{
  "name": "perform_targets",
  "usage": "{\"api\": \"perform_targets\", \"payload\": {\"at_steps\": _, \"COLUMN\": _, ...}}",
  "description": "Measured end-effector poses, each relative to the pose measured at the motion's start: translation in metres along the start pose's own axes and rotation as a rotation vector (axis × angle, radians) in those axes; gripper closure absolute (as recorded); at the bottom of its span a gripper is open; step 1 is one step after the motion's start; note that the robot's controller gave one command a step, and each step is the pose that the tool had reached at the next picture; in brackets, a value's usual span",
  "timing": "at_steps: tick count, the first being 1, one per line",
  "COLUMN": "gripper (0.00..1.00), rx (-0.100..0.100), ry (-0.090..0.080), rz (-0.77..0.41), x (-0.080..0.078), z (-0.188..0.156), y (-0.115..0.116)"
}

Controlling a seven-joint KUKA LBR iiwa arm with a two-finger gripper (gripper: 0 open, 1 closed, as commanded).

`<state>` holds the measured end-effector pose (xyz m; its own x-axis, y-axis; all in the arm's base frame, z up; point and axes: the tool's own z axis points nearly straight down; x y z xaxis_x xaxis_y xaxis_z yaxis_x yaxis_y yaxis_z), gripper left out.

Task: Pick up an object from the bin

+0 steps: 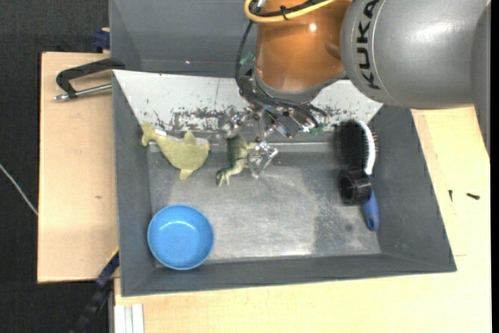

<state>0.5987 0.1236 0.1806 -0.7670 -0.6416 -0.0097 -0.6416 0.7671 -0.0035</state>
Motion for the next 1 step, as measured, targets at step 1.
{"api": "perform_targets", "payload": {"at_steps": 1, "gripper": 1.00, "rx": -0.001, "ry": 0.002, "rz": 0.001, "x": -0.0017, "z": -0.0038, "y": -0.0002}}
